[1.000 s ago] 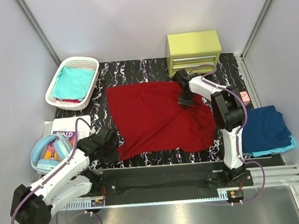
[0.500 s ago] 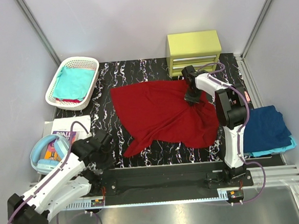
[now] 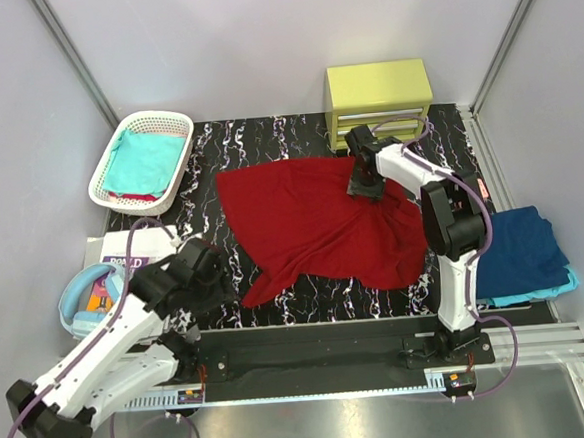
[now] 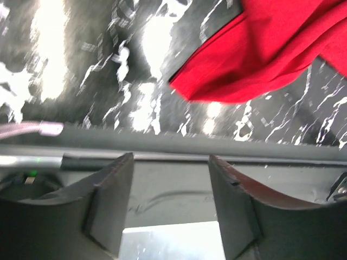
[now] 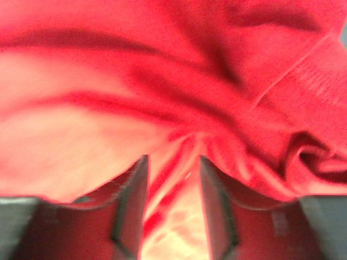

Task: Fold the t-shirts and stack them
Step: Flatten out the tshirt

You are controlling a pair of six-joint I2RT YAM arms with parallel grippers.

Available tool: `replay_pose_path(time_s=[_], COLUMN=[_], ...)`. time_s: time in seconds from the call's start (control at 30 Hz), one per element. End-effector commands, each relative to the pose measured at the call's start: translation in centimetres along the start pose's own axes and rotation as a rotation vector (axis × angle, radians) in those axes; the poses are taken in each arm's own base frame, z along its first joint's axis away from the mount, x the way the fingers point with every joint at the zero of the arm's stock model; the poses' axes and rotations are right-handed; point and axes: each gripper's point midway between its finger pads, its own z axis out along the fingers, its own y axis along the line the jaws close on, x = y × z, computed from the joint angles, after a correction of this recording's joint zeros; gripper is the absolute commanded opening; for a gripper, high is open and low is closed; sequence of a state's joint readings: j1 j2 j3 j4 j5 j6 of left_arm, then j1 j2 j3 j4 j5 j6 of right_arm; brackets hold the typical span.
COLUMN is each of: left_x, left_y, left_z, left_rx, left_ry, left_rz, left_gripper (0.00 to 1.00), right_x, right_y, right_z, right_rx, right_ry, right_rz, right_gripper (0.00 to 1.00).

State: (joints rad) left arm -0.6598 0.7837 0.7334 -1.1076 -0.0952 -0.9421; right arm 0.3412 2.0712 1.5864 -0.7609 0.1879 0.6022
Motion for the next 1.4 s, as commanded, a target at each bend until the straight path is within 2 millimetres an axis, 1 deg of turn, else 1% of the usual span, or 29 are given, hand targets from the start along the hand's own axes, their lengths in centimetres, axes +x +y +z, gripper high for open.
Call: replay_pose_path(time_s=[0.0,0.03,0.07,0.1,0.13,0.17,0.2,0.23,0.27,0.3,0.33,0.37,0.4,0.43,0.47,0.5,0.53,0.57,0.6,0.67,0.8,0.87,0.9,1.0,1.03,1.13,1.17,1.27,1.37], left_x=[-2.7,-2.9,-3.4,-3.4,-3.7,-4.6,-4.9,-5.4,-6.7,-6.9,-7.5,-8.7,-9.0,-9.6,-10.6,-10.7,-11.0,-11.9,-11.8,-12.2,-12.1,-12.4,-12.2,-12.5,-12.7,-13.1,-13.0,-13.2,-13.4], left_y=[-3.7,-4.1,-5.1,-5.3,-5.6,-6.8,-7.0,-7.6,-9.2,-9.5,-10.1,-11.5,-11.7,-12.1,-12.9,-13.0,-13.1,-13.4,-13.2,-12.9,-12.1,-11.8,-11.4,-11.2,-11.3,-11.5,-11.4,-11.8,-12.0], left_z=[2.1,2.6,3.2,4.4,5.0,5.2,6.3,6.5,6.3,7.3,7.6,7.3,8.4,8.7,8.6,9.6,10.0,10.3,11.2,12.0,13.9,14.4,15.0,15.8,15.9,16.6,17.1,17.6,17.9], left_rx=[0.067,0.070,0.092,0.067,0.059,0.080,0.050,0.047,0.077,0.051,0.046,0.065,0.044,0.040,0.051,0.039,0.038,0.044,0.038,0.029,-0.002,-0.012,-0.026,-0.040,-0.039,-0.041,-0.048,-0.052,-0.051], left_ry=[-0.062,-0.061,-0.071,-0.050,-0.049,-0.071,-0.056,-0.061,-0.089,-0.073,-0.078,-0.101,-0.090,-0.098,-0.116,-0.099,-0.092,-0.098,-0.073,-0.062,-0.022,-0.018,-0.002,0.010,0.011,0.025,0.041,0.058,0.069], left_rz=[0.074,0.079,0.083,0.097,0.113,0.119,0.136,0.155,0.166,0.195,0.203,0.211,0.237,0.238,0.234,0.243,0.235,0.216,0.212,0.196,0.176,0.164,0.162,0.160,0.160,0.166,0.168,0.177,0.184], left_gripper=[0.63,0.63,0.62,0.61,0.59,0.58,0.56,0.56,0.55,0.54,0.54,0.53,0.53,0.52,0.52,0.52,0.51,0.51,0.50,0.49,0.47,0.46,0.45,0.43,0.43,0.36,0.33,0.26,0.24], right_x=[-2.7,-2.4,-2.2,-1.8,-1.4,-0.5,0.0,0.6,2.0,2.6,3.3,4.7,5.5,6.4,7.7,8.6,9.3,10.4,11.0,12.3,13.9,14.8,15.1,15.6,15.6,15.6,15.7,16.1,16.7], right_y=[4.1,4.6,4.5,4.6,4.7,4.3,4.0,3.7,2.9,2.4,1.8,0.6,0.1,-0.4,-1.6,-1.9,-2.2,-3.0,-3.2,-3.9,-5.0,-5.6,-5.7,-6.5,-6.7,-7.5,-7.8,-8.1,-8.7], right_z=[-8.1,-9.0,-10.0,-10.5,-11.0,-11.7,-11.8,-12.0,-12.2,-12.3,-12.2,-12.0,-11.8,-11.6,-11.1,-10.9,-10.7,-10.4,-10.3,-9.9,-8.9,-8.2,-8.1,-7.9,-7.9,-7.7,-7.4,-7.4,-7.3], right_rx=[-0.159,-0.168,-0.177,-0.190,-0.199,-0.196,-0.187,-0.187,-0.177,-0.169,-0.160,-0.147,-0.137,-0.127,-0.110,-0.105,-0.101,-0.089,-0.083,-0.073,-0.046,-0.024,-0.022,-0.001,0.009,0.057,0.077,0.090,0.111], right_ry=[-0.161,-0.167,-0.172,-0.166,-0.163,-0.155,-0.154,-0.150,-0.138,-0.135,-0.126,-0.106,-0.097,-0.083,-0.061,-0.044,-0.030,-0.015,-0.008,0.008,0.039,0.074,0.081,0.086,0.083,0.094,0.101,0.118,0.141], right_rz=[-0.072,-0.087,-0.092,-0.100,-0.108,-0.119,-0.129,-0.139,-0.153,-0.155,-0.158,-0.164,-0.161,-0.166,-0.164,-0.163,-0.164,-0.170,-0.166,-0.174,-0.175,-0.183,-0.184,-0.193,-0.193,-0.215,-0.220,-0.222,-0.226], right_gripper=[0.55,0.55,0.55,0.55,0.55,0.54,0.54,0.53,0.52,0.52,0.51,0.50,0.50,0.49,0.49,0.48,0.48,0.47,0.47,0.46,0.45,0.44,0.42,0.41,0.39,0.31,0.29,0.28,0.27])
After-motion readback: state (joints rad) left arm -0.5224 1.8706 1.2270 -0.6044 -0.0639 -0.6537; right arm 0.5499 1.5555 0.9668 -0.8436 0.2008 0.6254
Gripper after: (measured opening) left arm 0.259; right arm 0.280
